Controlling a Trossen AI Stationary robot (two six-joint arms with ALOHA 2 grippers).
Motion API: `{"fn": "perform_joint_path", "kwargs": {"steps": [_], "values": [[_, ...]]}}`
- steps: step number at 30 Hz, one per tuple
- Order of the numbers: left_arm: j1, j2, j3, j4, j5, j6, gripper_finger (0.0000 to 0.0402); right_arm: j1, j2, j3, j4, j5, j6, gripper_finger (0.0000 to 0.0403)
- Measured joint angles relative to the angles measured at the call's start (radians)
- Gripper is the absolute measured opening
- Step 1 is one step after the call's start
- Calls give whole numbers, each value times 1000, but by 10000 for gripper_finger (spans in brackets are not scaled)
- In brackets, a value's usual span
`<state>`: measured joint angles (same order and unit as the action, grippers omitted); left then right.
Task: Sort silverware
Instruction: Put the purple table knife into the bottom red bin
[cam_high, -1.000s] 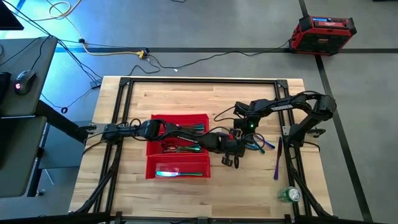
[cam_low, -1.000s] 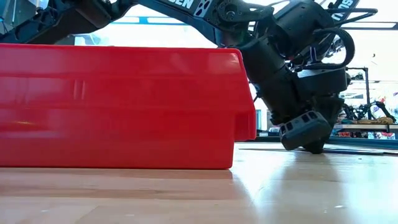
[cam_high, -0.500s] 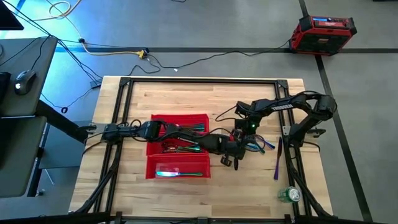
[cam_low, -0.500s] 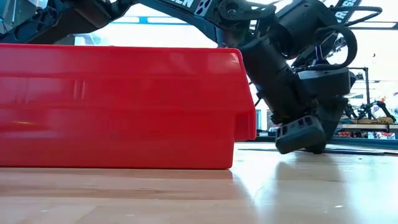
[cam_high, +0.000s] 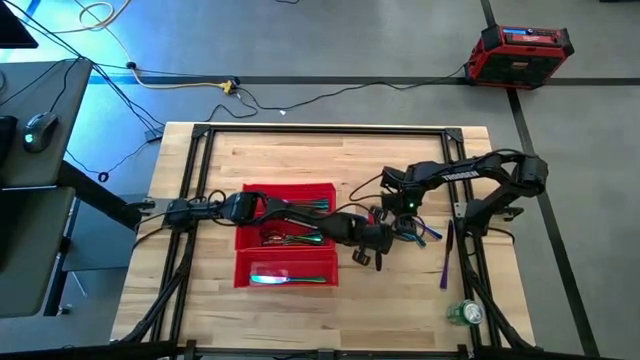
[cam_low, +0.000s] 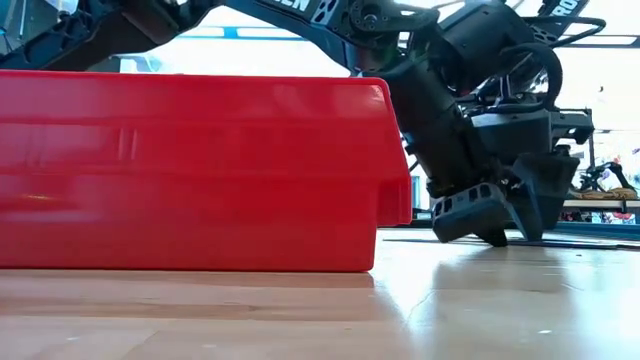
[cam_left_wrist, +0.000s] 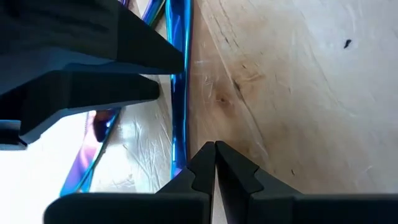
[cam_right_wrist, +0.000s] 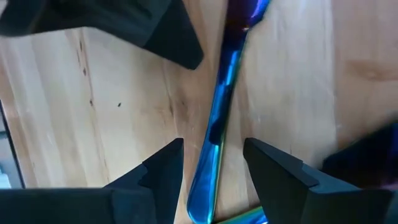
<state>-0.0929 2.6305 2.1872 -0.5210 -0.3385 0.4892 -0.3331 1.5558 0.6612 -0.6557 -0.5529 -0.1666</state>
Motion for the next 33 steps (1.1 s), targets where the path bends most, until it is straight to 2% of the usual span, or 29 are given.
{"fn": "perform_joint_path", "kwargs": {"steps": [6,14,23,28,33], "values": [[6,10,-1,67,-3,20,0,-17,-4,-67,90,-62,26,165],[6,27,-1,124,-20,45,0,-27,-2,-181,295,-231,115,165],[4,30,0,141,-14,26,0,-37,-13,-208,353,-216,213,165],[-16,19,1,111,-58,15,0,-44,-48,-215,366,-199,375,165],[-22,17,2,68,-52,-8,0,-29,-94,-222,377,-128,554,165]]}}
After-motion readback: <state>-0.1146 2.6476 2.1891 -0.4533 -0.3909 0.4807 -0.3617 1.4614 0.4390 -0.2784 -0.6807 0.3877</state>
